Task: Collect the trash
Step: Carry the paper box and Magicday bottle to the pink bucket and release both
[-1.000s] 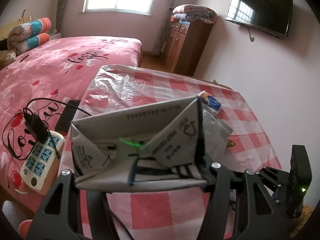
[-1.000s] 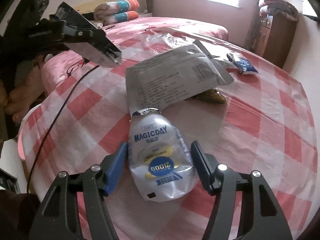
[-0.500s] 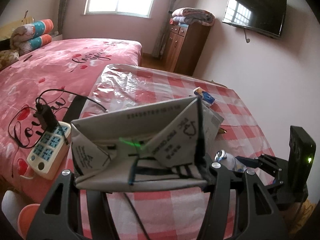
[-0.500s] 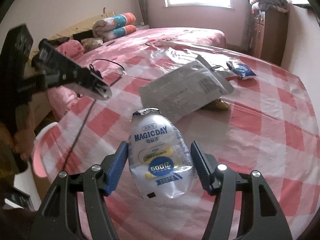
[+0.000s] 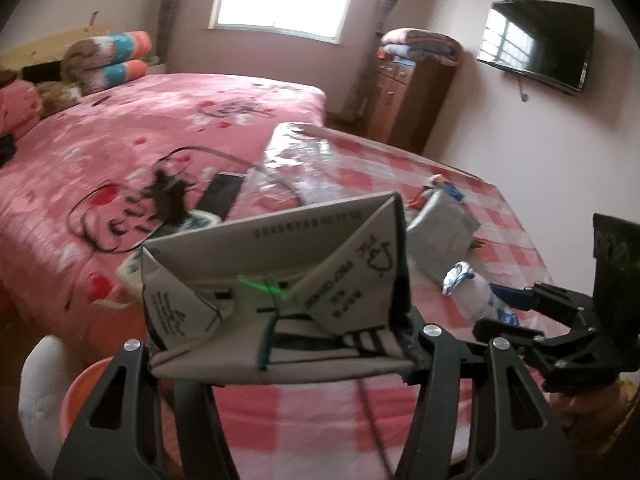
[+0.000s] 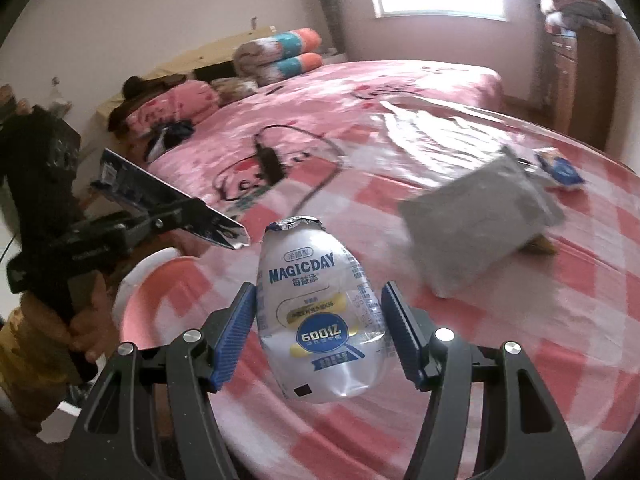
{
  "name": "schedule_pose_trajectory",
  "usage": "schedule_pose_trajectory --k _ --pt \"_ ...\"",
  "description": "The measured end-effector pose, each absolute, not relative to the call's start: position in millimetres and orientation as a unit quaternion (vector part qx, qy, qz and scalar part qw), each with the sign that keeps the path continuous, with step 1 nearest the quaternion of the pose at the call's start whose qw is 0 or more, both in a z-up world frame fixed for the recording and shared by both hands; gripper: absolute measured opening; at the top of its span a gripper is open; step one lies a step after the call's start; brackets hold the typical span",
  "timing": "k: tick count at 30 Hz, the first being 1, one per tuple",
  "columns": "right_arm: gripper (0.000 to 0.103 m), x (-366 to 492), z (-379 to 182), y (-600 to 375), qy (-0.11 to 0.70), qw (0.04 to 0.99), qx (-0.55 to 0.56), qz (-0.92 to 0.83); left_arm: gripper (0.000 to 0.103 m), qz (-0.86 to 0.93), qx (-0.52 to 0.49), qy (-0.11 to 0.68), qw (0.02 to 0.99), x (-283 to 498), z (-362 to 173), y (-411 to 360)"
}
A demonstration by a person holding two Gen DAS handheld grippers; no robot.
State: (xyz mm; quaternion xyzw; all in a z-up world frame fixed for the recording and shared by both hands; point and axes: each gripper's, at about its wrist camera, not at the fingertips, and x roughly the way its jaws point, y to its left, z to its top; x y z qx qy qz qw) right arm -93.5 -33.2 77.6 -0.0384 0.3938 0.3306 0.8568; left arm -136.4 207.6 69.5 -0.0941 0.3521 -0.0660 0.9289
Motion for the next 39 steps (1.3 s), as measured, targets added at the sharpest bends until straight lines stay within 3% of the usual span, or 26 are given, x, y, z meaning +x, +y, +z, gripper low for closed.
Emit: schedule_pose_trajectory --k 13,28,31,33,39 --pt "0.065 -119.2 71.9 81.2 0.415 0.794 -0.062 0.439 0.058 0.055 -0.129 0.394 0.909 -192.7 29.6 306.0" --pt "0.065 -141.5 52.2 166.4 0.434 0.743 -0.09 0.501 0.059 0.109 -0.156 0.428 0.883 -214.3 -16.3 355.0" --pt "0.068 -137.6 47.0 172.6 0.445 0.735 -0.077 0.505 0.059 0.112 -0.157 0.437 0.878 -215.2 -22.8 358.1" --pt "0.083 -133.5 44.5 170.7 0.452 0.731 -0.06 0.508 0.059 0.114 -0.156 0.445 0.875 -215.5 -26.3 358.9" --pt "0.089 -127.0 53.1 151.5 0.442 0.748 -0.033 0.494 0.067 0.126 -0.155 0.455 0.868 -216.7 -33.2 362.8"
